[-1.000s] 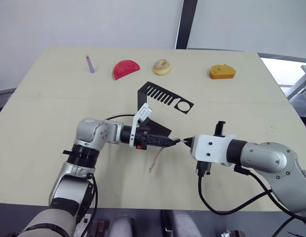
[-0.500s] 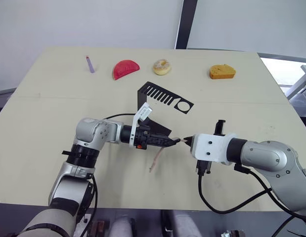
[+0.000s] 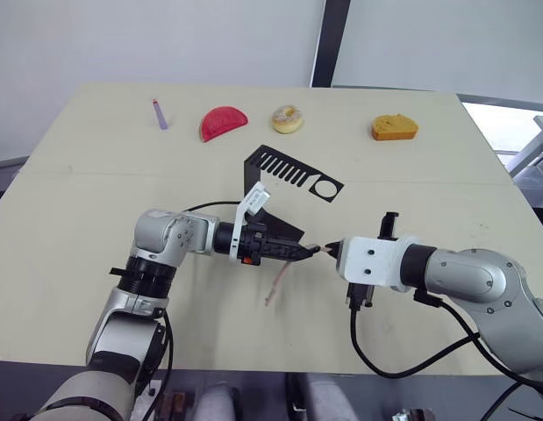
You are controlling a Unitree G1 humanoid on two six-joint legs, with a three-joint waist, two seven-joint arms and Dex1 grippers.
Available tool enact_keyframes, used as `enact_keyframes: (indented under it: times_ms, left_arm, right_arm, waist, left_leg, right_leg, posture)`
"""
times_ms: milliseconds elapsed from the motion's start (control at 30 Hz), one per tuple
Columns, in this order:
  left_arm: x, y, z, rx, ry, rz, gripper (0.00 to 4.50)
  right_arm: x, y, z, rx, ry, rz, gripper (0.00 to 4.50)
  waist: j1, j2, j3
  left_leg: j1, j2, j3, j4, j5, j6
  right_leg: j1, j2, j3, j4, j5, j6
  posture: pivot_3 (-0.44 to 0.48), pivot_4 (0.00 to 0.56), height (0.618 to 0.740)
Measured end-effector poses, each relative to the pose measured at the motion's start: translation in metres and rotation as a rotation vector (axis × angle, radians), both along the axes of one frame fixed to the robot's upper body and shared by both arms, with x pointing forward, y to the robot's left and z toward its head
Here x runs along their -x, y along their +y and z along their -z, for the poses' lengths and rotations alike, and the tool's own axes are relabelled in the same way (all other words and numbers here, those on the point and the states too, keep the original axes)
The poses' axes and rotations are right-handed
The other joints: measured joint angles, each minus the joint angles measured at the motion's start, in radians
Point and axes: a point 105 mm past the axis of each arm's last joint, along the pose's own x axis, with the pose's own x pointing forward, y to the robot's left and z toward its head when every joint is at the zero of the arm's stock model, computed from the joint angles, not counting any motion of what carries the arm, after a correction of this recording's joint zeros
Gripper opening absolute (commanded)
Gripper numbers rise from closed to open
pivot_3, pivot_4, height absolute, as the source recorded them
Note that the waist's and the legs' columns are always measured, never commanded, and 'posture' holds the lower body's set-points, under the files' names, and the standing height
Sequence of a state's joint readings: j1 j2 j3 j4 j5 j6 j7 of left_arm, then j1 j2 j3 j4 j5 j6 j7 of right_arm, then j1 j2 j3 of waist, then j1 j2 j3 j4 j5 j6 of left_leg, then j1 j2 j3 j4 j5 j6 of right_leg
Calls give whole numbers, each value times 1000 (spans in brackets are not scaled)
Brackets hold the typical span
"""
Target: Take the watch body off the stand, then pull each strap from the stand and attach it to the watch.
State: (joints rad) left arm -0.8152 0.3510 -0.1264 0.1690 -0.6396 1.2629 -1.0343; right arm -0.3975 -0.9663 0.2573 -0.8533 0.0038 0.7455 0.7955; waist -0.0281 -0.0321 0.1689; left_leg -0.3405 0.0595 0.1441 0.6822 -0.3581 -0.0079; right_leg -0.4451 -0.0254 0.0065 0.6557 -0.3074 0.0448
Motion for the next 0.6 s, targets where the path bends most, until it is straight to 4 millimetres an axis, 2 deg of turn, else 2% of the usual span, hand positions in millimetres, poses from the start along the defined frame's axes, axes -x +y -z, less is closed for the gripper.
enact_keyframes:
  times_ms: [600]
  left_arm:
    - [0, -1, 1, -9, 0, -8, 1600]
  right_arm:
    - [-3, -1, 3, -4, 16, 10, 0]
  waist:
    - [0, 0, 0]
  left_leg:
    - [0, 0, 0, 0, 0, 0]
  right_leg:
    - [0, 0, 0, 0, 0, 0]
  posture:
    - [0, 150, 737]
